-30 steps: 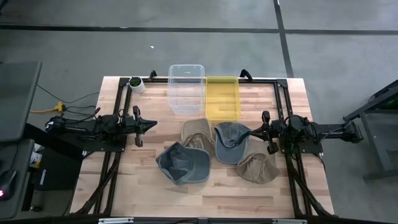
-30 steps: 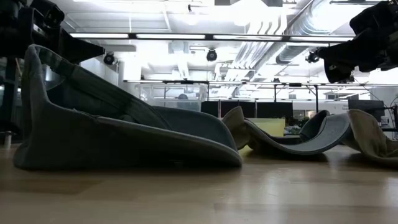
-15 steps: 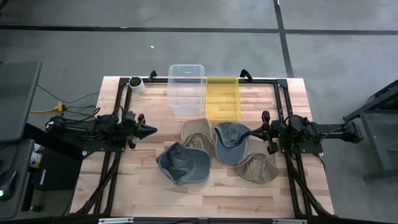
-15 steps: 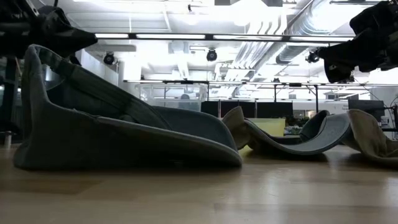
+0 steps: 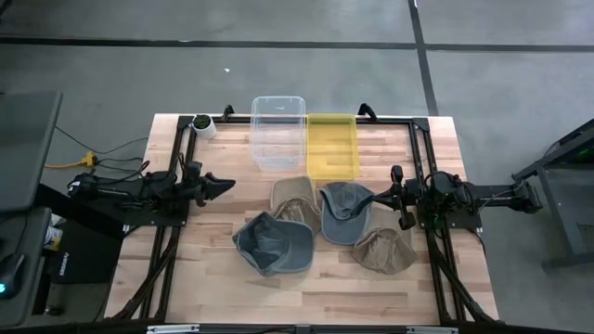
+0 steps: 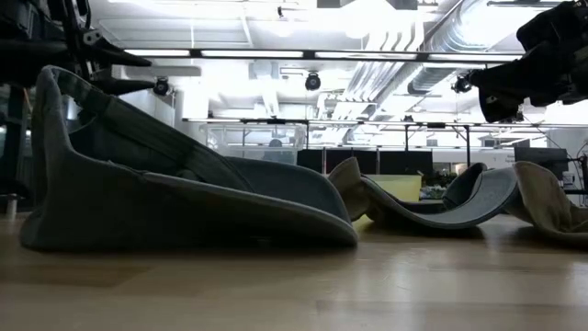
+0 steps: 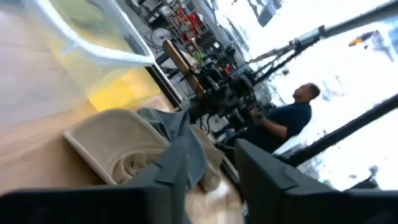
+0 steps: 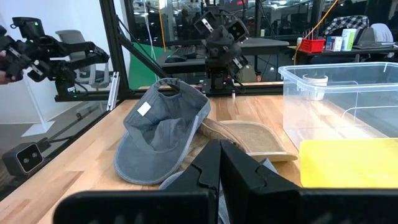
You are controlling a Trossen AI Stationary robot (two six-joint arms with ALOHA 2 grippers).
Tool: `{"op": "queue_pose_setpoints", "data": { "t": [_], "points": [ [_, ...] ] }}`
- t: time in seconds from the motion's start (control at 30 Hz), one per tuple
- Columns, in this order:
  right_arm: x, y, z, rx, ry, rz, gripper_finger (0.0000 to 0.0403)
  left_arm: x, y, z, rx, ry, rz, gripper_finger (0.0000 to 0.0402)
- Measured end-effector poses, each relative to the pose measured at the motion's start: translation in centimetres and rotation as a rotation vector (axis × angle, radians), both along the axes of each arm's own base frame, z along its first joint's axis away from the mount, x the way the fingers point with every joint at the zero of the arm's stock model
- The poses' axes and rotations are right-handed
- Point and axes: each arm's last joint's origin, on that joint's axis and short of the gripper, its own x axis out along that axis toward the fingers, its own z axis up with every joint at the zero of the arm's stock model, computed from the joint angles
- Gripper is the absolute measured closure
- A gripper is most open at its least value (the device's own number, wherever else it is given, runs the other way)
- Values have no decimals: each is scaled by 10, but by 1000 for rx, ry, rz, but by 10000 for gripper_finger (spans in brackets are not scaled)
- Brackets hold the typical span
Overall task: Pick & Place hat
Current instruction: Put the bottom black cap into the transparent bin
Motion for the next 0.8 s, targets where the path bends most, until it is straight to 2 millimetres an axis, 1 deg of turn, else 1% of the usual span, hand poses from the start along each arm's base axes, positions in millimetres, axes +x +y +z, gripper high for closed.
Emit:
{"op": "queue_pose_setpoints", "data": {
  "t": [0.07,0.13,0.23,0.33,0.47,0.6,0.7,0.8],
  "points": [
    [0,0,0,0,0,0,398,0,0,0,-58,-12,-12,245],
    [0,0,0,0,0,0,398,0,-1,0,-122,-24,-43,222],
    [0,0,0,0,0,0,398,0,-2,3,-180,-9,-87,209],
    [0,0,0,0,0,0,398,-1,-2,11,-206,48,-88,213],
    [0,0,0,0,0,0,398,0,-3,28,-232,156,-89,228],
    [0,0,0,0,0,0,398,5,-5,45,-253,326,-114,238],
    [0,0,0,0,0,0,398,11,-7,54,-275,473,-127,240],
    [0,0,0,0,0,0,398,19,-9,62,-296,586,-157,240]
  ]
}}
